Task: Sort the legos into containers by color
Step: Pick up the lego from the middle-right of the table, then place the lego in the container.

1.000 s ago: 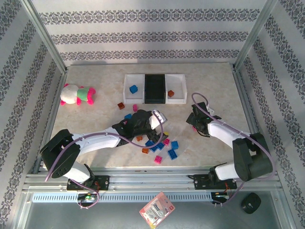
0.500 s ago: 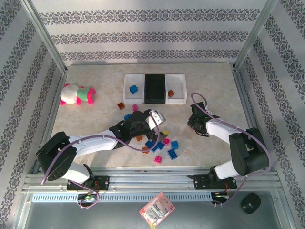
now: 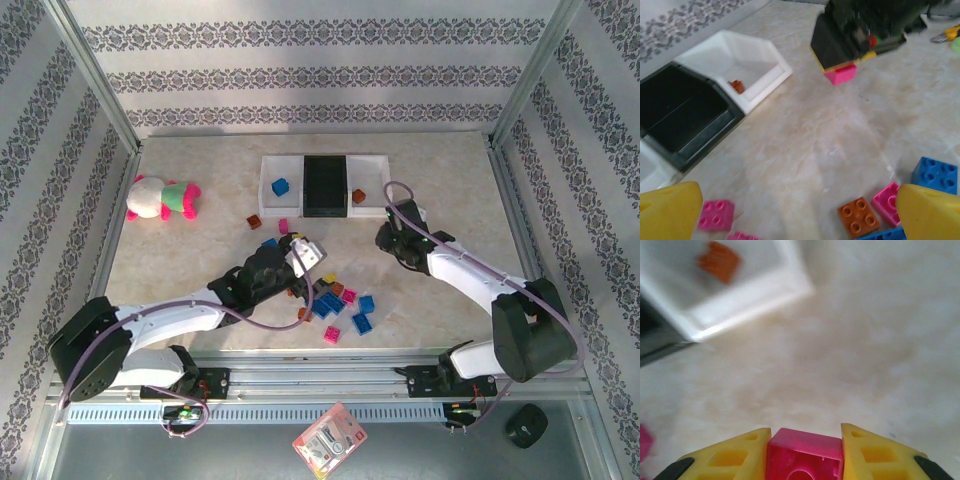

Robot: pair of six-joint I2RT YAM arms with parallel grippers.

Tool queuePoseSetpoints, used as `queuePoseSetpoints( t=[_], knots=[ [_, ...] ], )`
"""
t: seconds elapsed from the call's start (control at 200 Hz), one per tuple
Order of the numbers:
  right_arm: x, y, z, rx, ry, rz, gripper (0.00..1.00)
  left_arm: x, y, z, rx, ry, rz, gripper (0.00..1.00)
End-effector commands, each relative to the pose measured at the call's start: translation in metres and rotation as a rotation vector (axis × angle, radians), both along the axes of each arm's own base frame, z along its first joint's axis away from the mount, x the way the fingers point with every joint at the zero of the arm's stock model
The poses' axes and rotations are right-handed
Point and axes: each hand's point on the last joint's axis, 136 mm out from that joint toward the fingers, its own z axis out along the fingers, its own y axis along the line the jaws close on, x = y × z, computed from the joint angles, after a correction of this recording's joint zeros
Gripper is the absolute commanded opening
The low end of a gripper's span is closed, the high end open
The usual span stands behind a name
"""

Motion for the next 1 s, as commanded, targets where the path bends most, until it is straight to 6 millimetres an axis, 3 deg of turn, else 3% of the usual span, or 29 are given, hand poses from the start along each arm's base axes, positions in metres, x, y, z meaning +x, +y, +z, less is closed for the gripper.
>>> queuePoseSetpoints(
  t=[0.0,0.17,0.285,0.4,0.585,0.769,0.864,0.994],
  knots=[
    [0.029,0.029,0.034,-0.046,-0.117,0.111,0.32,0.008,0.024,0.016,-0.070,-0.027,0.112,0.99],
    [0.077,0.085,0.059,-0.065,-0.203,0.233,0.32,0.008,0.048,0.016,-0.093,-0.010,0.195,0.99],
    [0.109,0.118,0.056,-0.046,-0.195,0.287,0.33,0.005,0.057,0.015,-0.103,-0.013,0.223,0.99],
    [0.137,0.136,0.050,-0.051,-0.188,0.310,0.34,0.002,0.063,0.016,-0.112,-0.009,0.236,0.99],
    [0.172,0.143,0.029,-0.151,-0.181,0.321,0.34,0.003,0.072,0.014,-0.122,-0.016,0.279,0.99],
    [0.187,0.147,0.017,-0.187,-0.175,0.342,0.39,0.012,0.081,0.003,-0.132,-0.010,0.340,0.99],
    [0.189,0.149,0.030,-0.189,-0.202,0.355,0.45,0.015,0.082,0.003,-0.147,-0.008,0.352,0.99],
    [0.184,0.143,0.059,-0.196,-0.253,0.352,0.63,0.022,0.088,0.003,-0.159,0.019,0.393,0.99]
  ],
)
